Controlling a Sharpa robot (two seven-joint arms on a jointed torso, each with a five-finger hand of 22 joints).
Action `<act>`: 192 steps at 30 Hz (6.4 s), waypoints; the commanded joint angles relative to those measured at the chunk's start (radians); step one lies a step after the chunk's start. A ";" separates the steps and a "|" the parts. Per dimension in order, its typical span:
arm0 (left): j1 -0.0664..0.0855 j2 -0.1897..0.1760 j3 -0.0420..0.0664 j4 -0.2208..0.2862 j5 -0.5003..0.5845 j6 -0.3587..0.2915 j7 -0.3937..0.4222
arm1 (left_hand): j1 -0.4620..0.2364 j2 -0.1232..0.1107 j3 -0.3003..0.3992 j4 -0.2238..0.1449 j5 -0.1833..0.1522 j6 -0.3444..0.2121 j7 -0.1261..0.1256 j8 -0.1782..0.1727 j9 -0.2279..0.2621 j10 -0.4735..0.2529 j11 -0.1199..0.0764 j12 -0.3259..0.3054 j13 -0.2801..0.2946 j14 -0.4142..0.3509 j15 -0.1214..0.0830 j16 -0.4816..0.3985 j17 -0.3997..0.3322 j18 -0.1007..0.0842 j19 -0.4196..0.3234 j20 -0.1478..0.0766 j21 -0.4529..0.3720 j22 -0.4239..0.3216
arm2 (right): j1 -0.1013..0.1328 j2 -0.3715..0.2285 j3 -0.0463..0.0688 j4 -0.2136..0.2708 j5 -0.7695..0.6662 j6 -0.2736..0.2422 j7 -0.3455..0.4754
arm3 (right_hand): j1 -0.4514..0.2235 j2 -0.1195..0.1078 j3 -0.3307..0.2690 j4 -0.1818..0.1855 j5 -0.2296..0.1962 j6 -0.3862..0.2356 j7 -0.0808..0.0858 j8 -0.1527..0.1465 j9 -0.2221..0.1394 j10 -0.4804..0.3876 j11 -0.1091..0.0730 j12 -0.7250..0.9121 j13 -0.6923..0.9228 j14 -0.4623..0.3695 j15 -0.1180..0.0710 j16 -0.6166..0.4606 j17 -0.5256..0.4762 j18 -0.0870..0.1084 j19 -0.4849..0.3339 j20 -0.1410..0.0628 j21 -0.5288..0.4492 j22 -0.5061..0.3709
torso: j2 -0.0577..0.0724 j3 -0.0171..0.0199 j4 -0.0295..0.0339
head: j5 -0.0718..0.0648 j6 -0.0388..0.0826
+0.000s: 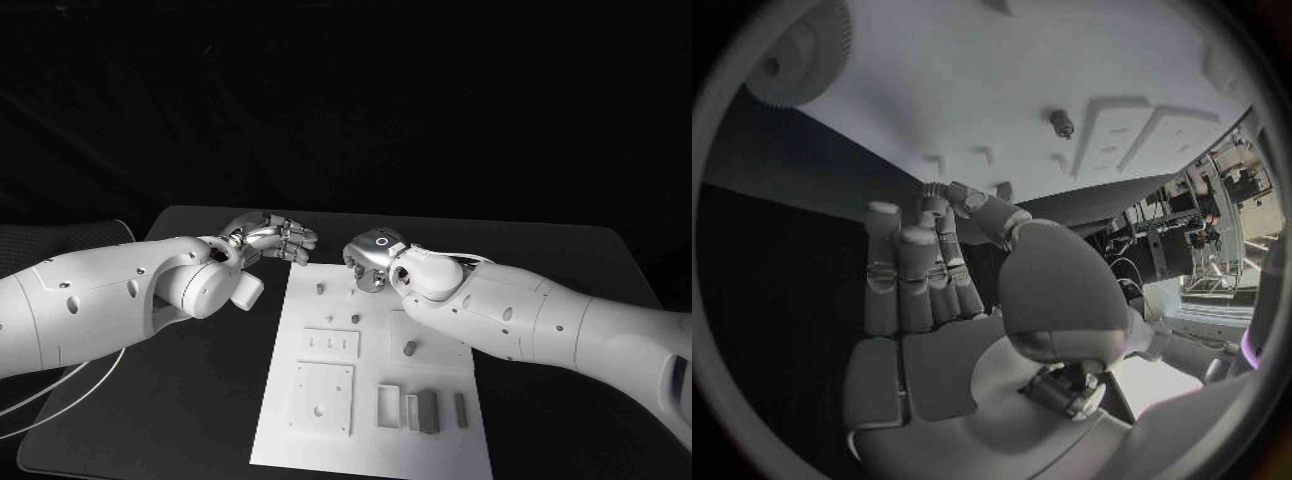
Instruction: Assemble the parts on the task board
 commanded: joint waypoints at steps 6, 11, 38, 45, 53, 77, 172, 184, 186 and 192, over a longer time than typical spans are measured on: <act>0.006 0.006 0.001 0.002 -0.005 -0.001 0.008 | 0.003 -0.008 0.000 0.004 0.003 -0.008 0.000 -0.003 0.001 -0.008 0.000 -0.007 0.002 0.006 0.004 -0.005 0.002 0.015 0.003 -0.007 -0.005 0.001 | -0.001 0.016 -0.001 -0.020 -0.005 0.005 0.005 | -0.001 -0.007 0.007 0.001 -0.004 -0.001 0.003 -0.006 0.001 0.083 -0.011 0.002 0.007 -0.002 -0.008 0.004 -0.002 0.084 0.002 -0.006 0.005 0.018 | -0.002 0.0004 -0.0012 | 0.004 -0.005; 0.011 0.013 0.001 0.001 -0.005 0.001 0.007 | 0.003 -0.008 0.000 0.004 0.003 -0.008 0.000 -0.003 0.001 -0.008 0.000 -0.007 0.002 0.006 0.004 -0.006 0.002 0.015 0.003 -0.007 -0.005 0.001 | -0.002 0.024 -0.005 -0.038 -0.001 0.005 0.008 | -0.002 -0.007 0.007 0.001 -0.004 -0.001 0.003 -0.006 0.002 0.082 -0.011 0.002 0.007 -0.002 -0.008 0.004 -0.002 0.084 0.002 -0.006 0.005 0.018 | -0.002 0.0002 0.0013 | 0.005 -0.005; 0.022 0.014 0.002 0.006 -0.010 -0.003 0.007 | 0.003 -0.009 0.000 0.004 0.003 -0.009 0.000 -0.004 0.002 -0.008 0.001 -0.008 0.003 0.006 0.004 -0.008 0.005 0.015 0.003 -0.007 -0.006 0.002 | -0.008 0.042 -0.011 -0.054 0.016 0.014 0.023 | -0.013 -0.010 0.007 0.001 -0.004 -0.007 0.005 -0.010 0.003 0.078 -0.010 0.000 0.005 -0.005 -0.007 0.002 -0.003 0.084 0.000 -0.005 0.003 0.017 | -0.001 0.0000 -0.0006 | 0.016 -0.018; 0.024 0.015 0.002 0.006 -0.010 -0.003 0.007 | 0.003 -0.009 0.000 0.004 0.003 -0.009 0.000 -0.004 0.002 -0.008 0.001 -0.008 0.003 0.007 0.004 -0.008 0.005 0.015 0.003 -0.007 -0.006 0.002 | -0.010 0.046 -0.013 -0.066 0.019 0.012 0.024 | -0.014 -0.014 0.009 0.001 -0.004 -0.016 0.009 -0.015 0.002 0.065 -0.006 -0.002 0.000 -0.007 -0.002 0.002 -0.004 0.084 -0.002 -0.004 0.001 0.017 | 0.000 0.0002 -0.0011 | 0.019 -0.018; 0.026 0.014 0.002 0.007 -0.014 -0.002 0.007 | 0.004 -0.010 0.000 0.004 0.003 -0.009 0.000 -0.004 0.002 -0.008 0.001 -0.008 0.003 0.007 0.004 -0.009 0.006 0.015 0.003 -0.007 -0.006 0.003 | -0.011 0.047 -0.013 -0.070 0.022 0.010 0.017 | -0.016 -0.017 0.008 0.001 -0.004 -0.018 0.010 -0.017 0.003 0.062 -0.004 -0.002 -0.001 -0.008 -0.001 0.001 -0.005 0.084 -0.004 -0.003 0.000 0.017 | -0.001 0.0000 -0.0027 | 0.022 -0.020; 0.028 0.019 0.003 0.002 -0.016 -0.004 0.007 | 0.004 -0.010 0.001 0.004 0.003 -0.009 0.000 -0.005 0.003 -0.008 0.001 -0.009 0.004 0.008 0.004 -0.011 0.009 0.015 0.004 -0.007 -0.007 0.003 | -0.013 0.050 -0.014 -0.075 0.043 0.008 0.028 | -0.016 -0.019 0.009 0.001 -0.004 -0.022 0.011 -0.019 0.003 0.058 -0.003 -0.001 -0.003 -0.012 0.001 0.001 -0.005 0.084 -0.007 -0.002 0.000 0.018 | 0.000 0.0001 -0.0025 | 0.025 -0.021; 0.030 0.004 0.003 -0.018 -0.016 -0.018 0.006 | 0.005 -0.010 0.001 0.004 0.003 -0.011 0.001 -0.006 0.005 -0.008 0.001 -0.013 0.007 0.011 0.004 -0.018 0.018 0.015 0.005 -0.008 -0.009 0.006 | 0.002 -0.026 0.001 0.027 0.138 -0.033 0.055 | -0.048 -0.049 0.008 0.018 -0.004 -0.112 0.030 -0.066 -0.039 -0.061 0.033 0.000 -0.140 -0.035 0.036 -0.001 -0.021 0.084 -0.029 0.015 -0.012 0.016 | -0.001 0.0028 -0.0074 | 0.032 -0.015; 0.032 -0.015 0.002 -0.041 -0.016 -0.016 0.014 | 0.008 -0.015 0.001 0.001 0.003 -0.010 0.000 -0.007 0.006 -0.007 0.001 -0.014 0.008 0.011 0.003 -0.020 0.020 0.015 0.005 -0.008 -0.010 0.007 | 0.045 -0.214 0.060 0.201 0.161 0.055 0.026 | -0.093 -0.118 -0.002 0.081 -0.005 -0.111 0.022 -0.060 -0.044 -0.052 0.043 0.000 -0.162 -0.032 0.045 0.002 -0.025 0.084 -0.019 0.013 -0.014 0.014 | -0.006 0.0105 -0.0279 | 0.031 0.000; 0.032 -0.014 0.002 -0.044 -0.016 -0.015 0.015 | 0.008 -0.015 0.001 0.001 0.003 -0.010 0.000 -0.007 0.006 -0.007 0.001 -0.014 0.008 0.011 0.003 -0.020 0.020 0.015 0.005 -0.008 -0.010 0.007 | 0.052 -0.238 0.060 0.206 0.160 0.082 0.017 | -0.099 -0.134 -0.003 0.092 -0.005 -0.117 0.011 -0.061 -0.046 -0.056 0.043 -0.001 -0.167 -0.034 0.046 0.003 -0.025 0.084 -0.020 0.012 -0.016 0.015 | -0.007 0.0127 -0.0331 | 0.034 0.002; 0.031 -0.018 0.002 -0.048 -0.016 -0.013 0.014 | 0.008 -0.016 0.002 0.001 0.003 -0.010 0.000 -0.007 0.006 -0.007 0.001 -0.014 0.009 0.011 0.003 -0.021 0.020 0.014 0.005 -0.008 -0.010 0.007 | 0.061 -0.276 0.059 0.192 0.152 0.177 -0.008 | -0.140 -0.181 -0.018 0.136 -0.006 -0.171 -0.023 -0.083 -0.059 -0.094 0.057 -0.003 -0.184 -0.054 0.058 0.011 -0.022 0.084 -0.029 0.016 -0.021 0.016 | -0.010 0.0175 -0.0424 | 0.031 0.003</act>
